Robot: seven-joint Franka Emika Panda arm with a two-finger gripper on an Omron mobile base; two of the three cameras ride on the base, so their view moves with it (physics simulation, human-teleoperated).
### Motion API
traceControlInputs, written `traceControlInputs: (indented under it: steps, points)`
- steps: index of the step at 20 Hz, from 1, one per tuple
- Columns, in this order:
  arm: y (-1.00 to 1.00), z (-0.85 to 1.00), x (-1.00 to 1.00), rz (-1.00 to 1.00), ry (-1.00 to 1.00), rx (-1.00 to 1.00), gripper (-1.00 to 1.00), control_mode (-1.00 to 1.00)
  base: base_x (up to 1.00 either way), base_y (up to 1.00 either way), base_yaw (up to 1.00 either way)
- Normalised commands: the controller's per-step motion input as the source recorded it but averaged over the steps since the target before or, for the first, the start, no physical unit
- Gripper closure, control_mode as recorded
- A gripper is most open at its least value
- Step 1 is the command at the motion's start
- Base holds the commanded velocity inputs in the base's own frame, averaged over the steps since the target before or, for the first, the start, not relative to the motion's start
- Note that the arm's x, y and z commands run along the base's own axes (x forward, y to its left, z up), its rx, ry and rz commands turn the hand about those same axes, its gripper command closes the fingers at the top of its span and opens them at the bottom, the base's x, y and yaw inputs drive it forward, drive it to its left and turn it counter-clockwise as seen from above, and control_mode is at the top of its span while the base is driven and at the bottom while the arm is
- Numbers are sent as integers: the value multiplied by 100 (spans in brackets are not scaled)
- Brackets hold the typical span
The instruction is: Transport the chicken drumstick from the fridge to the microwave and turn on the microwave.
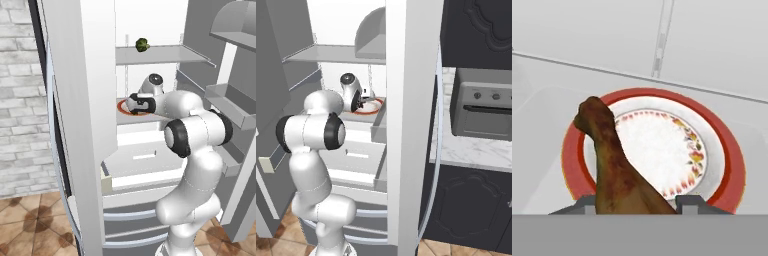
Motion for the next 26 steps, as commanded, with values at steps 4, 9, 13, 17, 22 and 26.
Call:
traceControlInputs:
  steps: [4,9,13,17,22,26]
  points:
    - [0,24,-47,0,0,0,100,-100,0,0,0]
    - [0,28,-48,0,0,1,100,-100,0,0,0]
    - [0,26,-40,-3,0,2,100,-100,0,0,0]
    - [0,35,-41,-3,0,2,100,-100,0,0,0]
    - [0,29,-41,0,0,0,100,-100,0,0,0]
    - [0,8,-52,0,0,0,100,-100,0,0,0]
